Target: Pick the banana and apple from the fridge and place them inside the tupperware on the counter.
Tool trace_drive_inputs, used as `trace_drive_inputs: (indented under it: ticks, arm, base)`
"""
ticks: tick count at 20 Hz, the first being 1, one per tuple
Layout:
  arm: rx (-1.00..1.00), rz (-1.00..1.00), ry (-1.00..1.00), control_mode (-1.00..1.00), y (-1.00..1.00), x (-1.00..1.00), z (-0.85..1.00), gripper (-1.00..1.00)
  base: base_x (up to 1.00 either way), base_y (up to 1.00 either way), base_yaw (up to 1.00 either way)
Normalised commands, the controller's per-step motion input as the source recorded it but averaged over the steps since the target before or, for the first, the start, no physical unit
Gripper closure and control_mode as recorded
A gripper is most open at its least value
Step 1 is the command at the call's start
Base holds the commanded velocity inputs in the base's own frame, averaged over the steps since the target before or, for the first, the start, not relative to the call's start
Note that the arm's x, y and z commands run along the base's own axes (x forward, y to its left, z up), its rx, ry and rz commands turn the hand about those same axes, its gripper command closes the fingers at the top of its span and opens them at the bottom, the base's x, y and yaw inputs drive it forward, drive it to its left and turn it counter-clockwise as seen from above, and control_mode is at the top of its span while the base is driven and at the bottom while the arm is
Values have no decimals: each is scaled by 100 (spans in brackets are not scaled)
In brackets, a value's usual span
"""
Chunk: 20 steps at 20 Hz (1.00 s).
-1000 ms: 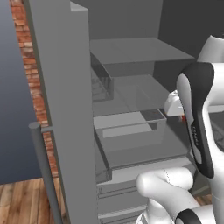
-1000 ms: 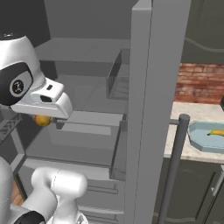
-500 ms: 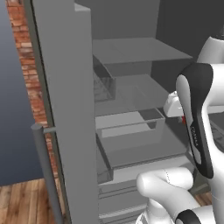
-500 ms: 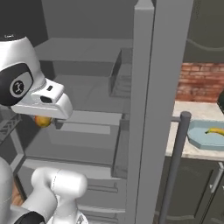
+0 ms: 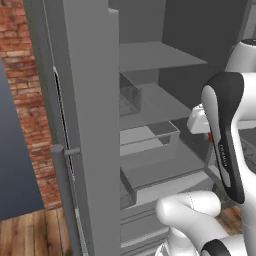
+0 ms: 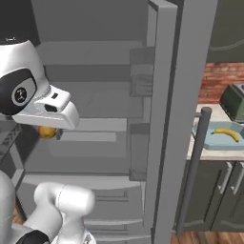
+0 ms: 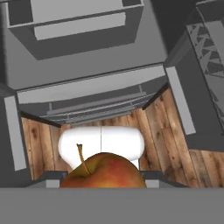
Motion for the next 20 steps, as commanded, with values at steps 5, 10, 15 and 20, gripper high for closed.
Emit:
trace_drive_inputs:
  ticks: [5, 10, 15, 20]
  arm:
    - [0, 0, 0, 100, 0, 0, 0, 100]
    - [0, 0, 0, 100, 0, 0, 0, 100]
    - [0, 0, 0, 100, 0, 0, 0, 100]
    - [0, 0, 0, 100, 0, 0, 0, 100]
  base:
    - [-10, 0, -41]
    - [-33, -12, -45]
    - [-37, -4, -45]
    - [-48, -6, -46]
